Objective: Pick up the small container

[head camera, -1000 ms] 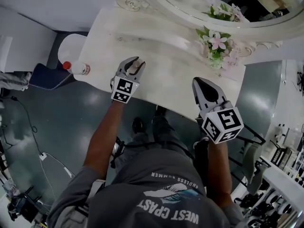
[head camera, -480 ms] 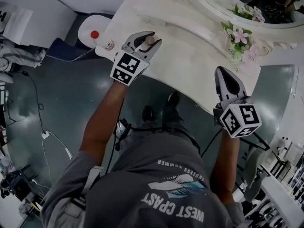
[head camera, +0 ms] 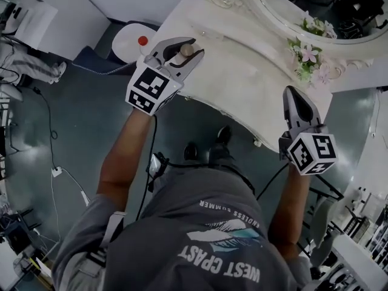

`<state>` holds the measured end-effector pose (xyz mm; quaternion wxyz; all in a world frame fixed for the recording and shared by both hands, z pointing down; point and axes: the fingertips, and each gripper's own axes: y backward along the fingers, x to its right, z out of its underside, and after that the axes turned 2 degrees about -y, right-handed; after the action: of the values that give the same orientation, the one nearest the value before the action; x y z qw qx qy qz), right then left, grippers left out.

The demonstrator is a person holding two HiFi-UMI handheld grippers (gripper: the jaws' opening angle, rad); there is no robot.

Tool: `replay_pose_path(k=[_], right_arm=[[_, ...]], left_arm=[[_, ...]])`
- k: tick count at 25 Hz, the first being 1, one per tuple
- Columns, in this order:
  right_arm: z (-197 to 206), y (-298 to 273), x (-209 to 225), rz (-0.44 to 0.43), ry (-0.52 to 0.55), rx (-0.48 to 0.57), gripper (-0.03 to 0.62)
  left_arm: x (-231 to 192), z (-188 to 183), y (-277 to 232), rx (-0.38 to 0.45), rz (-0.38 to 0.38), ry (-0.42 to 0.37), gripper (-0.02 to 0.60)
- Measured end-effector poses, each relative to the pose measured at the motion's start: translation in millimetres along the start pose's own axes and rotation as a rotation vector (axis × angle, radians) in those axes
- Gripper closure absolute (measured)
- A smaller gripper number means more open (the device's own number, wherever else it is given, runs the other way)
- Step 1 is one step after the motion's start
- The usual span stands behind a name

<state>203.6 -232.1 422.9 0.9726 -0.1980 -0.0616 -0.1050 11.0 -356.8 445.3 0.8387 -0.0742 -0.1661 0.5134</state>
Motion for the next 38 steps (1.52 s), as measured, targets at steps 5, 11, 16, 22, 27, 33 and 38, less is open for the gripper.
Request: replay_pose_path(k=[5, 11, 16, 22, 27, 33, 38], right_arm=[[-14.8, 8.9, -7.9, 0.012, 0.019, 0.04, 0.568], [-29.8, 17.7, -24.5, 0.013, 0.048, 0.082, 0.568], [-45.5, 23.7, -38.5, 0.012, 0.07, 0.122, 0.568], [-61.7, 29.9, -57.4, 0.006, 0.101, 0.164, 0.568], [-70.8, 36.5, -69.5, 0.006, 0.121, 0.193, 0.568], [-72.1, 42.4, -82.7, -0.002, 0.139, 0.206, 0.569], [-68.0, 46.8, -91.2, 0.002, 0.186, 0.179, 0.569]], left_arm=[[2.3, -32.8, 35.0, 0.037, 0.011, -0.056, 0.449], [8.4, -54.3, 68.9, 0.059, 0.021, -0.101, 0.449], [13.5, -68.0, 95.4, 0.075, 0.029, -0.135, 0.449], [20.6, -79.7, 129.0, 0.094, 0.033, -0.166, 0.449], [26.9, -83.8, 150.8, 0.096, 0.036, -0.183, 0.449], [37.7, -82.5, 169.8, 0.098, 0.042, -0.189, 0.449], [43.7, -81.3, 182.0, 0.095, 0.042, -0.184, 0.449]])
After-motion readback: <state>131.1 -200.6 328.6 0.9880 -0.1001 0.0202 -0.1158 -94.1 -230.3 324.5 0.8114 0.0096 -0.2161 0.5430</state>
